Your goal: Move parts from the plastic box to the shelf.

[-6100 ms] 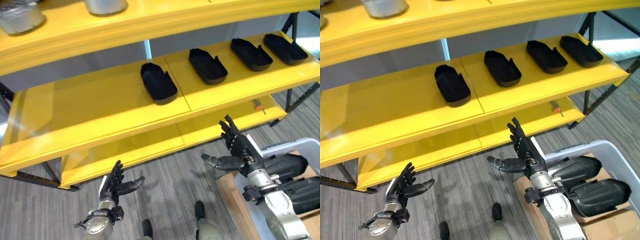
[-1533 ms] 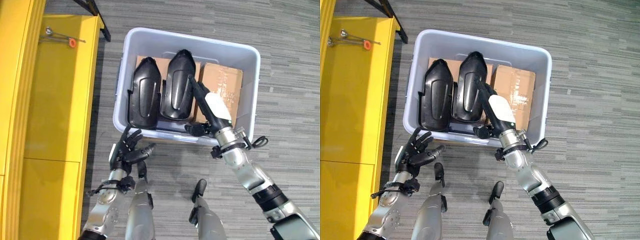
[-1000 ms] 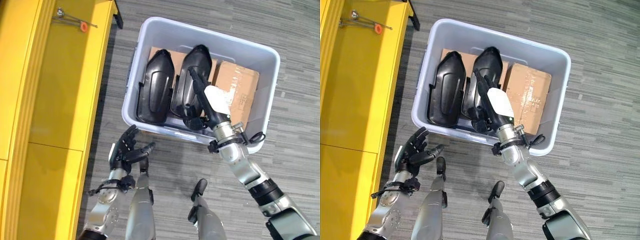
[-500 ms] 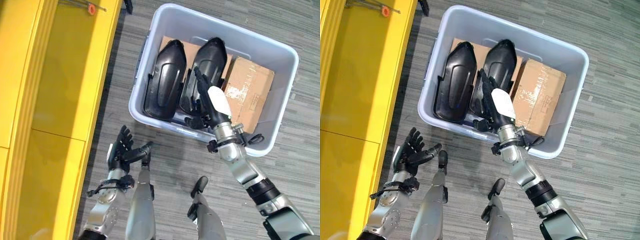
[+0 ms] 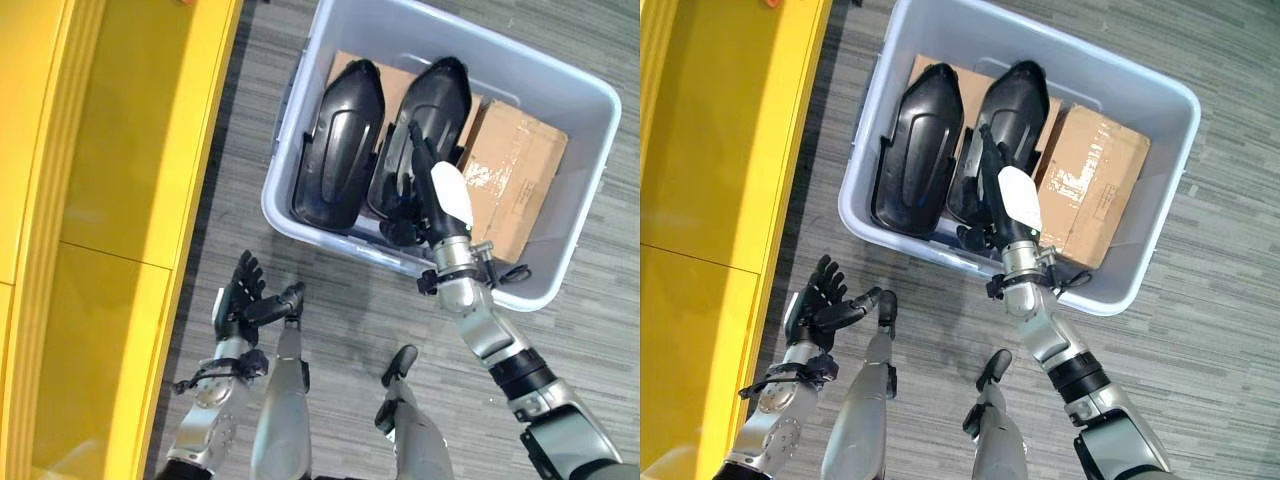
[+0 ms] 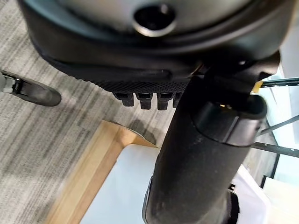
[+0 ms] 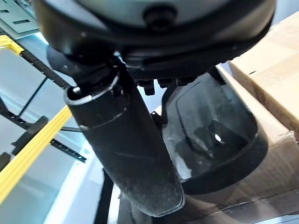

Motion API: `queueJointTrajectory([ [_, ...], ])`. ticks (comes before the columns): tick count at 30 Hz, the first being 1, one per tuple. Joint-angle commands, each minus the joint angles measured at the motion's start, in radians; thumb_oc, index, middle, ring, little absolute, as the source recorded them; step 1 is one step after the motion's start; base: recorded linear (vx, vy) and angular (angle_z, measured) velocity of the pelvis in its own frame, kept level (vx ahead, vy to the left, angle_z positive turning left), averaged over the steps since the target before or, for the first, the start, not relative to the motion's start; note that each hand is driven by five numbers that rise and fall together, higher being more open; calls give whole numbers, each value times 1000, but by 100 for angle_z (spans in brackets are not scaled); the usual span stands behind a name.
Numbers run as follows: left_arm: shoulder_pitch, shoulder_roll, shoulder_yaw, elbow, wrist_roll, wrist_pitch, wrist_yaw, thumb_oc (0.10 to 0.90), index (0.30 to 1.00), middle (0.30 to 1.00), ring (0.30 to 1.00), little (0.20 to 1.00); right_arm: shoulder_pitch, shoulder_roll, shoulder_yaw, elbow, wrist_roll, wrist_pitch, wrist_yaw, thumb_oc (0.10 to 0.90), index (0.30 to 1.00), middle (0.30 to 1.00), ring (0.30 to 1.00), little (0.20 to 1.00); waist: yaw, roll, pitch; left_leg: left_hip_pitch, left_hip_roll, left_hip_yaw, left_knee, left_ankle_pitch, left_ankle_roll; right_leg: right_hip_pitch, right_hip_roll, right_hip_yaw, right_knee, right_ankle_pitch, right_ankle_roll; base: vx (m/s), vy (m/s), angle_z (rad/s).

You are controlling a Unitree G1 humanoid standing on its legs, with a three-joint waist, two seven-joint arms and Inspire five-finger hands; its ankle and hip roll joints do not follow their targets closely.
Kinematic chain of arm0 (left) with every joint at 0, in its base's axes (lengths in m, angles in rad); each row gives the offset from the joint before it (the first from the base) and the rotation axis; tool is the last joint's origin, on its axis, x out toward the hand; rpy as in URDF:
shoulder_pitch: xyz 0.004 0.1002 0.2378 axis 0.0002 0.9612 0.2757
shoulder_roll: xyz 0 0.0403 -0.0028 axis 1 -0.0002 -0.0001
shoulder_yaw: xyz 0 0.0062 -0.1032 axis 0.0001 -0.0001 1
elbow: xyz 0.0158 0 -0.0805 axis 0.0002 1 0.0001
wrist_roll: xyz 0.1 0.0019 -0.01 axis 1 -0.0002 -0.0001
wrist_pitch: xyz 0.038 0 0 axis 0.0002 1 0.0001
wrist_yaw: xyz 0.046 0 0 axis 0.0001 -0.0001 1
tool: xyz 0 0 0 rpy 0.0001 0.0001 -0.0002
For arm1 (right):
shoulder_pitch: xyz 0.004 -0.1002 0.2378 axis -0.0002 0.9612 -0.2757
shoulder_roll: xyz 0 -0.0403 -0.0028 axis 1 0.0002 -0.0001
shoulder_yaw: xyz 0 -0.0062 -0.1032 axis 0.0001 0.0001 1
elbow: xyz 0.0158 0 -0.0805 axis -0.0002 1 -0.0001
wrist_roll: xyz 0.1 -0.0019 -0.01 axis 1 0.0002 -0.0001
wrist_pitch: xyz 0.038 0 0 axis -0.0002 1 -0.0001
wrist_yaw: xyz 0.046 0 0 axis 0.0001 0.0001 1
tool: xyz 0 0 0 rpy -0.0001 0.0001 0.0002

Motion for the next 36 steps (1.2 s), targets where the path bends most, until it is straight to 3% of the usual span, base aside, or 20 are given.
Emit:
queueJointTrajectory([
  [1,-5,28,4,-124,14,-91,6,900,1000,1000,1000,1000,-146,-32,-48,-26,-61,-39,-90,900,1000,1000,1000,1000,4,3,8,74,-15,-6,-12,-63,15,3,-69,63,9,132,24,0,0,0],
  [24,-35,21,-39,-86,8,-105,19,900,1000,1000,1000,1000,-238,46,39,316,16,-19,-97,900,1000,1000,1000,1000,7,44,15,-45,-26,-11,-9,-51,19,-113,-74,58,23,128,21,-3,3,1],
  [36,-43,22,-46,-81,7,-105,17,900,1000,1000,1000,1000,-230,35,36,344,44,-21,-91,900,1000,1000,1000,1000,2,45,15,-41,-29,-12,-12,-53,19,-112,-76,58,22,130,22,0,0,0],
])
